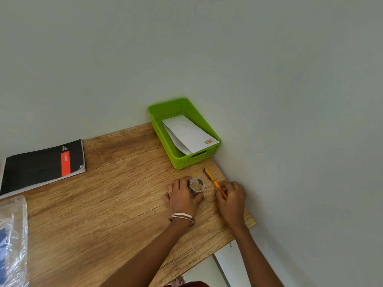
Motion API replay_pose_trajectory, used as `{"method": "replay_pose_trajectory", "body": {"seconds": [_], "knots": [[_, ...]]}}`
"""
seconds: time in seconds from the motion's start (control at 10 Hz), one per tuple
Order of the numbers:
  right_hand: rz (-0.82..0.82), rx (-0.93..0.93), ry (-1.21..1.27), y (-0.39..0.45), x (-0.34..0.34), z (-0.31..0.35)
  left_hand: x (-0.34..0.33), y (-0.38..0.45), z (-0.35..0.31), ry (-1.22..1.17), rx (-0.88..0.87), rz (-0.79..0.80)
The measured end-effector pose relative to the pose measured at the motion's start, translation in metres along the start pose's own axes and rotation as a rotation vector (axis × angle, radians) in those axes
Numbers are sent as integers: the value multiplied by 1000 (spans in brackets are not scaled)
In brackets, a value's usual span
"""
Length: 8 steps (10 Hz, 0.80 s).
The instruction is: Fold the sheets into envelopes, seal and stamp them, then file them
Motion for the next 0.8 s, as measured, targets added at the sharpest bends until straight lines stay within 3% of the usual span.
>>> {"method": "replay_pose_trajectory", "body": {"seconds": [0.6,0.7,0.8], "knots": [[30,53,35,-1,1,2,0,-4,0,7,-16,63],[55,46,55,0,1,-1,7,-4,3,-41,-64,105],[-29,-1,54,0,8,3,23,-1,11,-124,-139,82]]}}
Point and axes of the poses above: each hand's wrist, its own y-axis towards the middle knuckle, its own x-axis out of the back of the hand, z = x × y, the point moved 6 cm from there along y, towards the middle knuckle, and after that the axes turned 11 degrees about z, right-handed, at the moved point
